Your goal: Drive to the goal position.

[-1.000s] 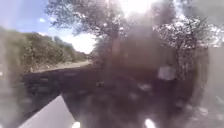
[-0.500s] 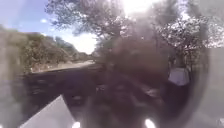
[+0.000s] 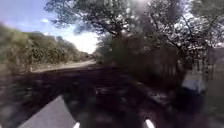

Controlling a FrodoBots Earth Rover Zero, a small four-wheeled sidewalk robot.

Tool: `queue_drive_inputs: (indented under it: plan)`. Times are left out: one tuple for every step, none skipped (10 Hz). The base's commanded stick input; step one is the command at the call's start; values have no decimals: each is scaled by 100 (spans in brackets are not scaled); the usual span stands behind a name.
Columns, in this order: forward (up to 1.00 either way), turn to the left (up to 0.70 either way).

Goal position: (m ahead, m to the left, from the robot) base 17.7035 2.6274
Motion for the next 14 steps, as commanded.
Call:
queue_drive_inputs:
  plan:
    - [50, 0]
    - [50, 0]
    - [50, 0]
    - [50, 0]
    - [50, 0]
    - [50, 0]
    - [50, 1]
    - [50, 15]
    - [50, 29]
    - [50, 44]
    - [50, 19]
    - [50, 0]
    - [50, 0]
    - [50, 0]
